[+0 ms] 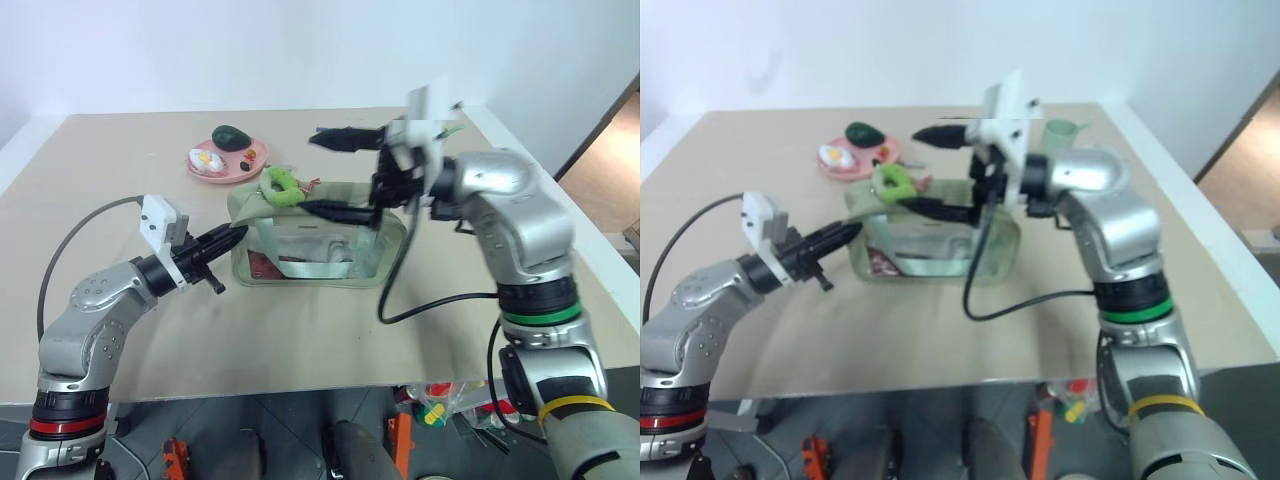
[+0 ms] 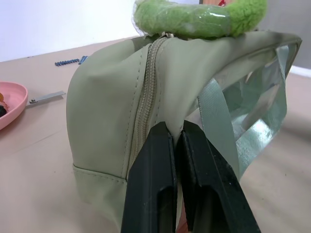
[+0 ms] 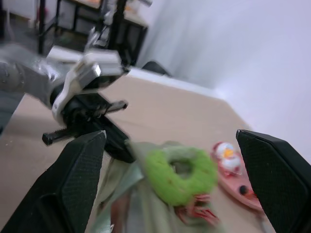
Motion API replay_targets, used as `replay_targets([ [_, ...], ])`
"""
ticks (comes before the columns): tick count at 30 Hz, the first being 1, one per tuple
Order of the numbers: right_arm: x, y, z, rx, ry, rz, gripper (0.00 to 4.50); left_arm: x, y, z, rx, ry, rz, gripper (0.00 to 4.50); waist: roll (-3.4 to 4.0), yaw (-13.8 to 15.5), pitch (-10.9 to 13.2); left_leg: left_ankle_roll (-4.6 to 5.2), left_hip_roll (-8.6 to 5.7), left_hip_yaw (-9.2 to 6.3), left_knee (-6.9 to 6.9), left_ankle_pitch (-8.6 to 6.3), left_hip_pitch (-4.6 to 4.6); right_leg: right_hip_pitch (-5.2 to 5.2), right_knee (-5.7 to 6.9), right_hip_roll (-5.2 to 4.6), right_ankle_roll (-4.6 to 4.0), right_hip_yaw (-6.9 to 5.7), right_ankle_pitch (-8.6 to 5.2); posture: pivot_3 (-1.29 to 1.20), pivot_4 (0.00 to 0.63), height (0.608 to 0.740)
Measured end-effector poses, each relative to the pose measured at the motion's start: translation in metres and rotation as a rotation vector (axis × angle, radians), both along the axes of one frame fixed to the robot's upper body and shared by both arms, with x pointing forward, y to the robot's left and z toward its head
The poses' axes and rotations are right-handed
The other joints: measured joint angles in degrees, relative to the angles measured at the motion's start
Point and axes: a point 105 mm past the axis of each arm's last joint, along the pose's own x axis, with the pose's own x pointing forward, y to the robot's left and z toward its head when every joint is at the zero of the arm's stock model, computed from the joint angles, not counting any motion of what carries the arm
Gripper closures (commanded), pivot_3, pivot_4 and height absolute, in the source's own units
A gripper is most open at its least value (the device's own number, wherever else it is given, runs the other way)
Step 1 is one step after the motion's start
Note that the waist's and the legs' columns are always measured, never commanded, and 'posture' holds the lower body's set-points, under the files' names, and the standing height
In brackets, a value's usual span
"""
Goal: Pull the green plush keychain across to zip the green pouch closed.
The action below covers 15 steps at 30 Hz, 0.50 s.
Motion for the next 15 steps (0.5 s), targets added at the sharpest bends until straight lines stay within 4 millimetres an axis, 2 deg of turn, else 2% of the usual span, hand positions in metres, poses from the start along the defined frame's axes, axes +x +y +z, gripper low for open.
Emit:
replay_targets([
  [5, 0.014, 0.006, -0.016, -0.020, 0.032, -0.031, 0.04, 0.001, -0.002, 0.000, 0.000, -0.008, 0.007, 4.50, -0.02, 0.15, -0.01, 0.00, -0.03, 0.03, 0.01, 0.00, -0.01, 0.00, -0.03, -0.03, 0.02, 0.05, 0.01, 0.00, 0.150, 0.740],
  [9, 0.022, 0.007, -0.022, -0.020, 0.048, -0.060, 1.05, 0.001, -0.003, 0.000, 0.009, -0.015, 0.015, 4.50, -0.02, 0.17, -0.01, 0.00, 0.00, 0.00, 0.00, 0.00, 0.01, 0.00, -0.02, 0.01, 0.02, 0.02, 0.01, 0.00, 0.150, 0.740],
  [11, 0.024, 0.008, -0.024, -0.025, 0.054, -0.065, 1.87, 0.001, -0.003, 0.000, 0.010, -0.016, 0.015, 4.50, -0.02, 0.17, -0.01, 0.00, 0.00, -0.01, 0.00, 0.00, 0.01, 0.00, -0.01, 0.02, 0.02, 0.01, 0.01, 0.00, 0.150, 0.740],
  [15, 0.027, 0.010, -0.029, -0.037, 0.062, -0.068, 3.22, 0.001, -0.003, 0.000, 0.011, -0.016, 0.016, 4.50, -0.02, 0.17, -0.01, 0.00, 0.00, 0.01, 0.00, 0.00, 0.01, 0.00, -0.02, 0.01, 0.02, 0.03, 0.01, 0.00, 0.150, 0.740],
])
